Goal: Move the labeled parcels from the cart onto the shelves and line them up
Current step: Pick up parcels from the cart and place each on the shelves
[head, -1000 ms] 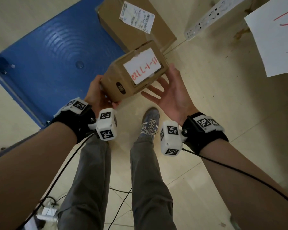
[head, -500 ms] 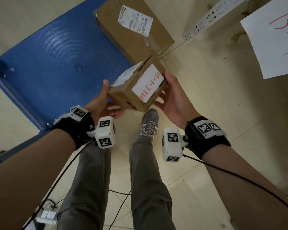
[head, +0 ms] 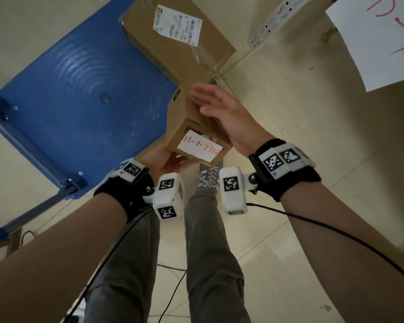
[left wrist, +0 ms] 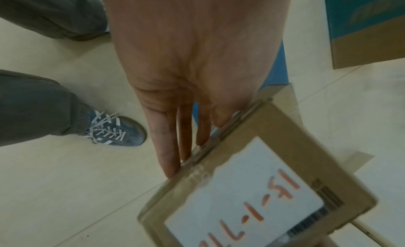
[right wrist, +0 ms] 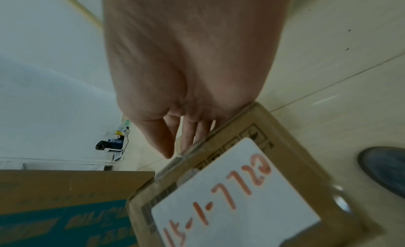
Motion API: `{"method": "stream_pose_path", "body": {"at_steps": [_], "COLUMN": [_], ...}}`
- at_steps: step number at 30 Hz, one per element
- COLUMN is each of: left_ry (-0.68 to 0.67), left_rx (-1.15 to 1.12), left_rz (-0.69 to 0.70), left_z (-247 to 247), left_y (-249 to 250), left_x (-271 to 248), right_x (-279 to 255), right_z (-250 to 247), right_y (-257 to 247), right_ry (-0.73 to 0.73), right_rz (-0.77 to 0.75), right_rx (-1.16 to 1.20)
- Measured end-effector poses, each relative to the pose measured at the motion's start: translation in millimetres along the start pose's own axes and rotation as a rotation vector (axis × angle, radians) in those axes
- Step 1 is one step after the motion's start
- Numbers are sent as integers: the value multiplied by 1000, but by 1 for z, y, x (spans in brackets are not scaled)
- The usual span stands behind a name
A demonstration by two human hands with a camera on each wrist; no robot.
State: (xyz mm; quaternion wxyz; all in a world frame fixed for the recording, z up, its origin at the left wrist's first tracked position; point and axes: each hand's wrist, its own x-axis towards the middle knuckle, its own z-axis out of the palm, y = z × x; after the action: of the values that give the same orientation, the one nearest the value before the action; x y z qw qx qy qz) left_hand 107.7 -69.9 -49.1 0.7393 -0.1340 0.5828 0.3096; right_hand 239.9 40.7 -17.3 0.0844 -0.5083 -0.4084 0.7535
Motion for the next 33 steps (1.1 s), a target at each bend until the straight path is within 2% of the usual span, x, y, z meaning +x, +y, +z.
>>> {"method": "stream_pose_path", "body": {"at_steps": [4, 6, 11, 15, 19, 22, 27, 33], "left_ry": [-61, -147, -88, -87, -153, -175, -294, -471], "left_rx": [-134, -48, 288, 412, 437, 499, 623, 747], "left_rz": [-120, -169, -161, -155, -154, -102, -31, 62], "left_z": [13, 25, 53, 83, 122, 151, 196, 253], "left_y": [4, 7, 15, 21, 24, 24, 14, 4], "left_x": [-2, -4, -9, -13, -14, -17, -18, -28], "right_x": [-7, -15, -38, -61, -87, -105, -147, -206], "right_z": [-13, -21, -40, -63, -96, -128, -162, -179], "right_y": [3, 7, 13, 9, 4, 7, 17, 41], "right_ry": [-10, -22, 33, 182, 486, 635, 632, 583], "right_rz": [4, 18, -32, -63, -107, -4, 83, 42], "right_rx": [-136, -145, -133, -76, -63, 102, 287, 539]}}
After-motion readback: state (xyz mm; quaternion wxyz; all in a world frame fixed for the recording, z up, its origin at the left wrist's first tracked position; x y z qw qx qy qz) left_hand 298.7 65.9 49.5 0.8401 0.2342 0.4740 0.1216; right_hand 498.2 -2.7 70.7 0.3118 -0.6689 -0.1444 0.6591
